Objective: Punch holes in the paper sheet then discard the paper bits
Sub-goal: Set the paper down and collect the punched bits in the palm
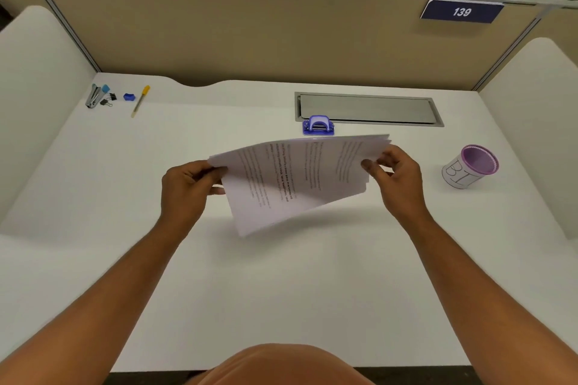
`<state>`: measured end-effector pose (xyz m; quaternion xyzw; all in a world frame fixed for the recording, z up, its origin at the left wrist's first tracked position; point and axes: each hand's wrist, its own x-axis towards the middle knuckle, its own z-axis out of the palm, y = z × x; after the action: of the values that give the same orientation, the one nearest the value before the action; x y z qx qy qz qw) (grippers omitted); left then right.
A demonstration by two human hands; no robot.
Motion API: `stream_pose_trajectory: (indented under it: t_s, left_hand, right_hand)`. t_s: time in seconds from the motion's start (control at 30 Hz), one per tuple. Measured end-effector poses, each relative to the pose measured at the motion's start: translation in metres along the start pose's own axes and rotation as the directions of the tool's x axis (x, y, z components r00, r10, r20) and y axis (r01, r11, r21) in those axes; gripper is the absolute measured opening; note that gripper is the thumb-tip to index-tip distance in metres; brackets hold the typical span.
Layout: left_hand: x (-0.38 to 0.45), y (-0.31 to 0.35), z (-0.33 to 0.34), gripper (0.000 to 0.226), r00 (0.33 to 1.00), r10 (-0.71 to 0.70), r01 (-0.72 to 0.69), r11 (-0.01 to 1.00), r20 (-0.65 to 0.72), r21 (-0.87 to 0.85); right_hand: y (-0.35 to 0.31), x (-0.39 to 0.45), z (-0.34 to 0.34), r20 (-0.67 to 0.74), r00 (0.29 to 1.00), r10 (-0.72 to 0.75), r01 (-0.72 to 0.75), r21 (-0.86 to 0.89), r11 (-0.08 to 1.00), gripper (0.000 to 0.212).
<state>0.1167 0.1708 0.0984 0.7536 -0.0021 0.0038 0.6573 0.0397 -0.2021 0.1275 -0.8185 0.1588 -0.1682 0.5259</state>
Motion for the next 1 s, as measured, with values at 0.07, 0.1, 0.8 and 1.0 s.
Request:
stream_pose_trajectory:
  t_s: [0.07,0.1,0.8,1.0]
  left_hand:
    - [-0.008,-0.004,0.004,0.014,0.993,-0.116,0.117,0.988,0.012,-0.102]
    - [-0.014,-0.007,0.006,0.011,0.985,-0.175,0.174,0.971,0.011,-0.163]
    - [-0.153,-0.041,0.058,0.033,0.821,-0.571,0.494,0.693,0.018,-0.525]
    - [-0.105,-0.04,0.005,0.047,0.77,-0.513,0.637,0.6,0.379,-0.484]
  right_hand:
    - [0.008,0.0,-0.003,-0.021,0.997,0.07,-0.07,-0.025,0.997,0.046]
    - [0.012,-0.003,-0.003,-0.042,0.99,0.136,-0.137,-0.021,0.99,0.056]
    - [0.026,-0.063,0.091,0.355,0.81,0.467,-0.583,0.402,0.706,0.031]
    - [0.025,-0.07,0.104,0.45,0.787,0.422,-0.597,0.384,0.704,0.034]
